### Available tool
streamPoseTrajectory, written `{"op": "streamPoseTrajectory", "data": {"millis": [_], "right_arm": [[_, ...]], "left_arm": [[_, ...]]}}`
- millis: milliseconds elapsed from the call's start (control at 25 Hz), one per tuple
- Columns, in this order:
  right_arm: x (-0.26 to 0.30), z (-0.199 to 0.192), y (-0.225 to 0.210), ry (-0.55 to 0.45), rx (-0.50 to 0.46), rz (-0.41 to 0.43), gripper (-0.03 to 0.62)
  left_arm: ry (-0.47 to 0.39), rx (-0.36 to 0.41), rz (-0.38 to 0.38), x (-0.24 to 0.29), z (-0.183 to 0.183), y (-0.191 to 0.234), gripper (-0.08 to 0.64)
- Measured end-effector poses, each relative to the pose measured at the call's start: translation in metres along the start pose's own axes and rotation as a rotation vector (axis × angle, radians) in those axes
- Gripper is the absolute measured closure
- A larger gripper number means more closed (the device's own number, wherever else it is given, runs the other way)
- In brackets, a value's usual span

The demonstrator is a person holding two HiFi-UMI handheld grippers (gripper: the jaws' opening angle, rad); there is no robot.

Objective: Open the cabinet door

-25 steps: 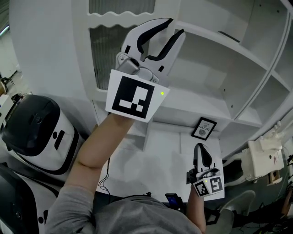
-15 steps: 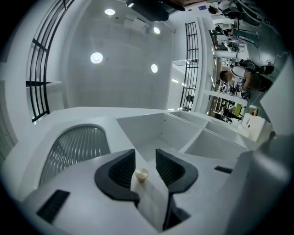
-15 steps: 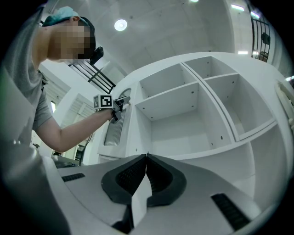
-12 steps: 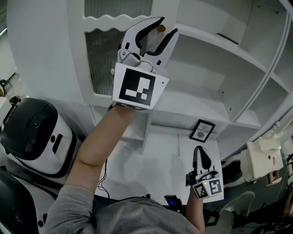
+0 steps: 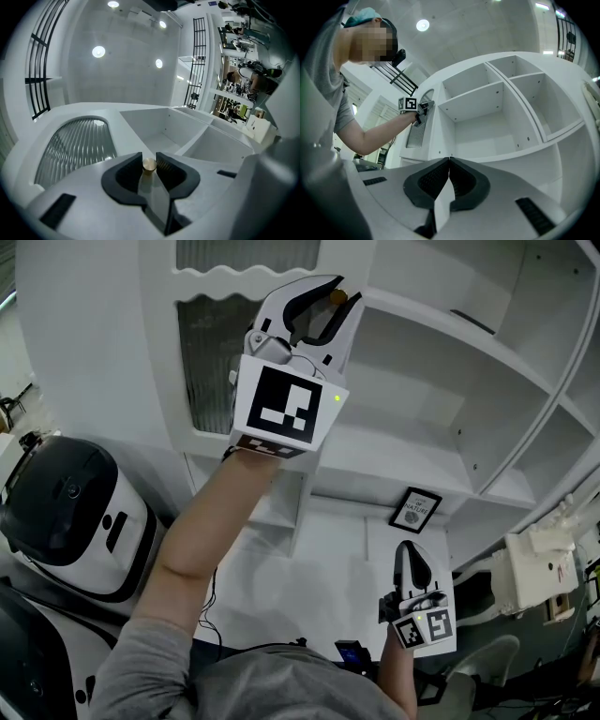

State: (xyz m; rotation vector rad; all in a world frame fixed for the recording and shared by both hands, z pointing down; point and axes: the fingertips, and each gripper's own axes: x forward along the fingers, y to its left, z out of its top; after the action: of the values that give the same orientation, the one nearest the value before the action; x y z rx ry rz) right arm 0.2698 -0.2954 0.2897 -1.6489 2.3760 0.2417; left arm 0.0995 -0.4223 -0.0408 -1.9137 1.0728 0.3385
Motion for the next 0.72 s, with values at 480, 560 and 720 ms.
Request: {"op": "streamPoseTrajectory", "data": {"millis": [480, 560, 720], "right_arm": [[0.002, -0.004, 0.004, 0.003, 0.002, 0.009, 0.566], [0.002, -0.004, 0.004, 0.004, 0.001, 0.012, 0.566], [0.004, -0.005, 0.005, 0.006, 0.001, 0.018, 0.566]], "left_arm": [[-0.018, -0.027, -0.040, -0.007, 0.003, 0.000, 0.472], [-0.026, -0.030, -0.050, -0.010, 0.006, 0.000, 0.472], [-0.036, -0.048, -0.069, -0.014, 0.011, 0.000, 0.472]]}}
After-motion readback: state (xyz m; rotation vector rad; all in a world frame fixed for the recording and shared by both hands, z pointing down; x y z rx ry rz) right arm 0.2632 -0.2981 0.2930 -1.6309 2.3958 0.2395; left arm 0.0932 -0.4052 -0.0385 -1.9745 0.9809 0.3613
